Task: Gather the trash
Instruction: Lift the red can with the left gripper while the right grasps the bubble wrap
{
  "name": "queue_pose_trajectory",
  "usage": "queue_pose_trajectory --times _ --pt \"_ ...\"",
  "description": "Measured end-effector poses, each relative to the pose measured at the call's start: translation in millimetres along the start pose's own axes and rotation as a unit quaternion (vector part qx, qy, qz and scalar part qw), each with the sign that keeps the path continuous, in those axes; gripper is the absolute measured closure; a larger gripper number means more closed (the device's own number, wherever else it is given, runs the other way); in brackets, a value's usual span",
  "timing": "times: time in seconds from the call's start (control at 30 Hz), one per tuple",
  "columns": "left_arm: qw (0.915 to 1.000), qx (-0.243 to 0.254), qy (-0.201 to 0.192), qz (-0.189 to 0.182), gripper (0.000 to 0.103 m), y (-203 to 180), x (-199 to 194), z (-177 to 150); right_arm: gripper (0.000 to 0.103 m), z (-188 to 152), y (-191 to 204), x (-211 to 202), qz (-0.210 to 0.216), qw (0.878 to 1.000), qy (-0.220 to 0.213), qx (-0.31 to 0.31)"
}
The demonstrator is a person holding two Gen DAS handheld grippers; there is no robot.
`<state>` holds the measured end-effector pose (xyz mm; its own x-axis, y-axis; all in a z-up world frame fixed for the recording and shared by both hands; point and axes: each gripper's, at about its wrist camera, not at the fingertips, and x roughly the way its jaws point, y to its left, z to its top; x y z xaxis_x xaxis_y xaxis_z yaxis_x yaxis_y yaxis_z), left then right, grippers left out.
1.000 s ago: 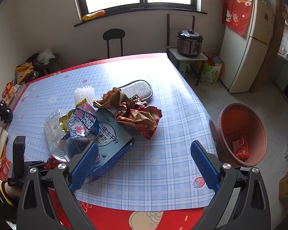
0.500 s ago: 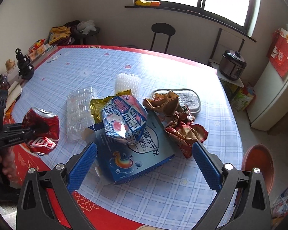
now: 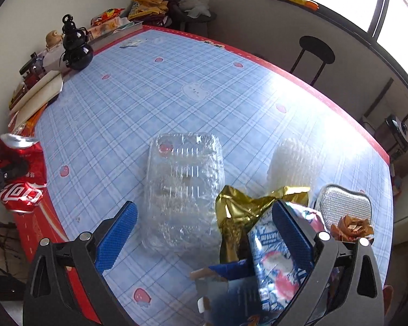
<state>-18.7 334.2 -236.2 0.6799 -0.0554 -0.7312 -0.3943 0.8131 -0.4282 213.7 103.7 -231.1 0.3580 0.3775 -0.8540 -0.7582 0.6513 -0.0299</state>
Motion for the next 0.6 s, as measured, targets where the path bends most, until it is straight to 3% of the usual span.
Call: queue_pose_trajectory --times 0.23,0.47,0.57,0.6 --pt "0.9995 -0.028 0.002 0.013 0.095 25.6 -1.7 -8.9 0.012 42.8 -93.5 36.8 -0.051 0.989 0.028 0.135" --pt "0.9994 -0.031 0.004 0.013 0.095 27.9 7.3 -4.5 0.023 55.1 -112.3 88.7 -0.095 0.976 0.099 0.166" --pt "0.9994 -0.028 0.007 0.017 0.095 25.9 8.5 -3.1 0.041 52.2 -115.0 98.4 -0.097 0.973 0.111 0.178" --pt "0.9995 -0.026 0.008 0.018 0.095 25.2 8.6 -3.0 0.052 51.7 -115.1 98.6 -0.092 0.973 0.111 0.181"
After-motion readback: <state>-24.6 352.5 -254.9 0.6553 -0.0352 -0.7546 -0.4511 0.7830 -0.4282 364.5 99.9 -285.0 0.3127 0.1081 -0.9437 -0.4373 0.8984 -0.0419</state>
